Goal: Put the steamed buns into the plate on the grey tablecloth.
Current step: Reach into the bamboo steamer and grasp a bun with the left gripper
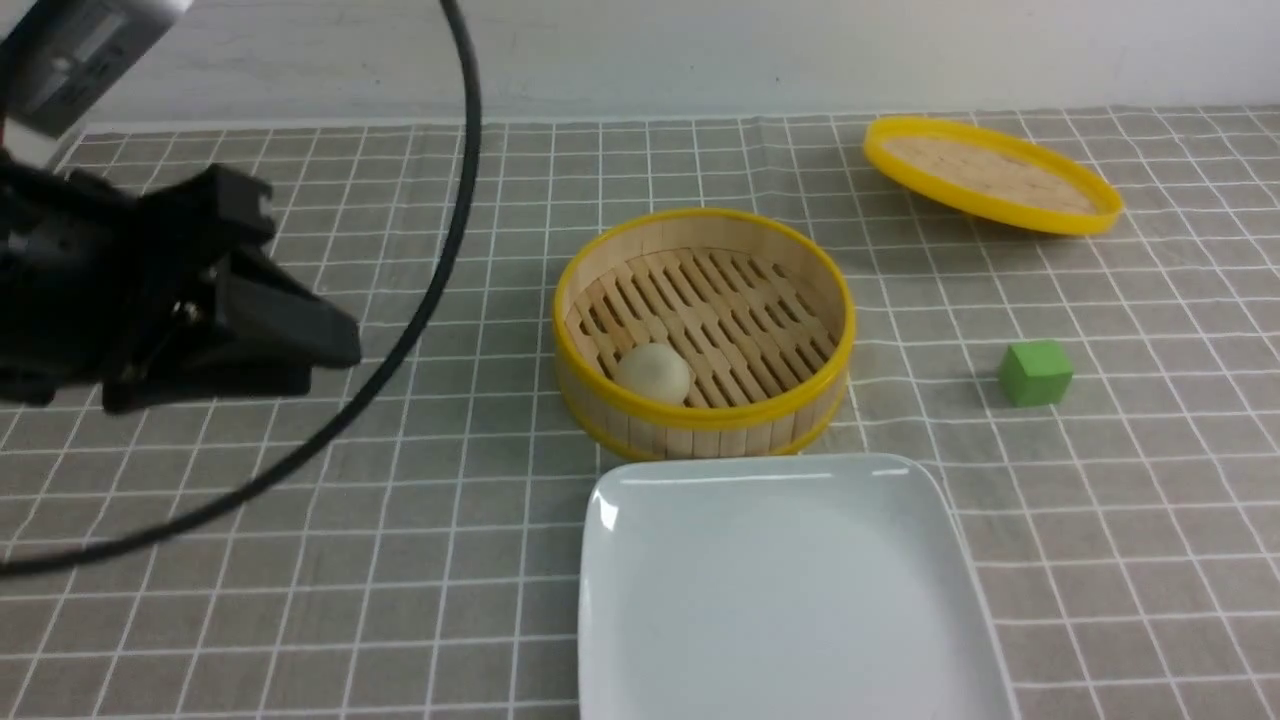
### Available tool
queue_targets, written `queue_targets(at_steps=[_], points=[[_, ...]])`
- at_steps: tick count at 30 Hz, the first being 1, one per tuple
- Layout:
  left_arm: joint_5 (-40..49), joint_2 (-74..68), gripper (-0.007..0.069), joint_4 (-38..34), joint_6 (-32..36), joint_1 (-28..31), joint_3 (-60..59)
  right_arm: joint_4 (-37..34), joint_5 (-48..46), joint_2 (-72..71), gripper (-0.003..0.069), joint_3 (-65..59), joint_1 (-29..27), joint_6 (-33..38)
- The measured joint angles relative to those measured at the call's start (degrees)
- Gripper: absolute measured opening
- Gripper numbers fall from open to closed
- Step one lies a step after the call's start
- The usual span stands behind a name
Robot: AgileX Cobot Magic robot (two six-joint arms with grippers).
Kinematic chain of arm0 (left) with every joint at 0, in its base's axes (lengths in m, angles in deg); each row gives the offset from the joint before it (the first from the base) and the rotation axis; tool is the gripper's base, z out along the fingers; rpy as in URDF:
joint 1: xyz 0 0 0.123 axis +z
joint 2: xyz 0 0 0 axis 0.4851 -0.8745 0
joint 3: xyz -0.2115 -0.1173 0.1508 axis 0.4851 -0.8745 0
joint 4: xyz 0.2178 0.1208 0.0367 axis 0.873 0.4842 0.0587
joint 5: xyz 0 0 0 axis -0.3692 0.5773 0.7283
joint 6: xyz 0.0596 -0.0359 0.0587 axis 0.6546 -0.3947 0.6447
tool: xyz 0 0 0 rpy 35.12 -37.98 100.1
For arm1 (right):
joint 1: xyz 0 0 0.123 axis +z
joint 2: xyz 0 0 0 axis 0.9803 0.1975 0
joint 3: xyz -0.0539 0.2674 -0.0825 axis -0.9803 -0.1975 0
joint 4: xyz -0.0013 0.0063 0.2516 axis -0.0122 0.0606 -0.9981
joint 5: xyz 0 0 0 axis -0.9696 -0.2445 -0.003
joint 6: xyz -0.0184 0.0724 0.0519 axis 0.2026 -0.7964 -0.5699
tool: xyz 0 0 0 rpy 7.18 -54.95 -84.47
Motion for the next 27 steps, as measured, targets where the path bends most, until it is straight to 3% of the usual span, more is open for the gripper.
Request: queue_targets(at_steps=[4, 7, 8, 9, 13, 18, 27], points=[[-0.3, -6.1, 0.0286, 2.6, -0.3, -4.8, 5.2, 0.0, 0.0, 0.0, 0.0239, 0.0, 0.0, 0.0], [-0.8, -12.4, 0.0287, 8.1, -2.5, -12.7, 10.8, 0.0, 0.0, 0.0, 0.0239, 0.0, 0.0, 0.0], [-1.4, -16.1, 0.0287, 13.0, -4.5, -16.5, 14.3, 0.0, 0.0, 0.0, 0.0239, 0.0, 0.0, 0.0], [-1.4, -16.6, 0.0287, 13.0, -4.8, -16.9, 14.8, 0.0, 0.0, 0.0, 0.0239, 0.0, 0.0, 0.0], [-1.8, -28.2, 0.0287, 25.7, -11.8, -23.9, 25.5, 0.0, 0.0, 0.0, 0.0239, 0.0, 0.0, 0.0], [-1.8, -39.6, 0.0298, 32.9, -14.1, -27.9, 37.9, 0.0, 0.0, 0.0, 0.0239, 0.0, 0.0, 0.0], [0.7, -53.2, 0.0363, 33.4, -15.6, -29.9, 50.7, 0.0, 0.0, 0.0, 0.0239, 0.0, 0.0, 0.0]])
